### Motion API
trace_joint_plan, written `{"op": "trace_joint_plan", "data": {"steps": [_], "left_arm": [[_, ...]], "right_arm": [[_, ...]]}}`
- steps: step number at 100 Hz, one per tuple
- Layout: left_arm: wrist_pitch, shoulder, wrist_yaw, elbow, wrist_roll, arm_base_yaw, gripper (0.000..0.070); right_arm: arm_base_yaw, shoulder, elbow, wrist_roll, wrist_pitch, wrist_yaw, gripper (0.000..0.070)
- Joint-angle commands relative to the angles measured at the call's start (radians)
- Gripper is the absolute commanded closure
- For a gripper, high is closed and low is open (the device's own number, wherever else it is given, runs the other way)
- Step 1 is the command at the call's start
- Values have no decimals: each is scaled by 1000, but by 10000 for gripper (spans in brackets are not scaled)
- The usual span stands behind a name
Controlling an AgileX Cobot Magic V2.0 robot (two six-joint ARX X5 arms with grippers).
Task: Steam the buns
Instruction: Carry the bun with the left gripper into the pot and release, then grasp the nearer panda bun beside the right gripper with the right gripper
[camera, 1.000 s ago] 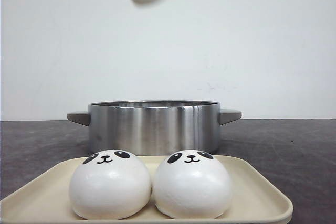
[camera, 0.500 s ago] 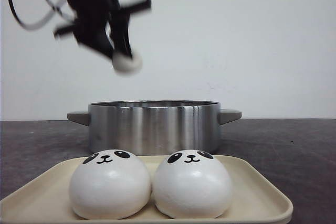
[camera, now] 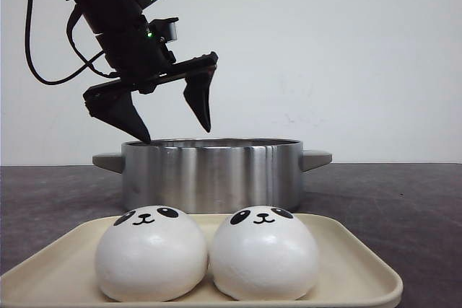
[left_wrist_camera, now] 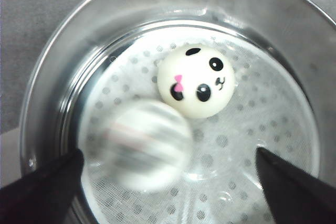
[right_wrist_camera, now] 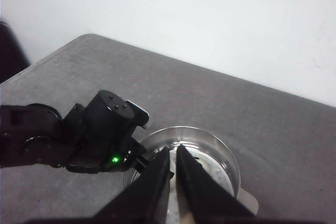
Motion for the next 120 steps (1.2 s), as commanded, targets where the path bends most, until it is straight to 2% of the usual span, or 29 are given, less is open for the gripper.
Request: {"op": "trace_joint_plan", "data": {"steps": [1,18,31,41,57,61,71,75,89,98,120], "left_arm": [[-13,5,-4,16,8,-3,21],[-66,-65,-16,31,8,-2,28],[-50,-182,-38,31,9,-2,28],[-51,-286,-37,31,8,-2,27],[-88,-455,-35,31,5,-3,27],[-105,-495,-36,31,4,-5,27],[-149,-585,-36,31,4,-10,27],[-164,-618,-36,31,4,-12,27],[-193,-710,-36,31,3,-12,27],[-195,-747,-36,31,-7,-12,27],[-218,-777,-36,31,-22,-12,27]], "right_arm": [[11,11,14,-18,-13,6,687],[0,16,-51,-16,-102,37,687],[-20,16,-197,31,-119,1,687],[-24,16,-340,87,-77,-48,687],[-6,23,-578,233,90,-164,682],[2,25,-626,277,120,-188,619],[25,39,-714,339,167,-241,212],[33,48,-738,352,179,-265,134],[55,89,-773,385,180,-319,138],[61,124,-772,395,188,-320,161],[62,245,-772,396,206,-319,161]]}}
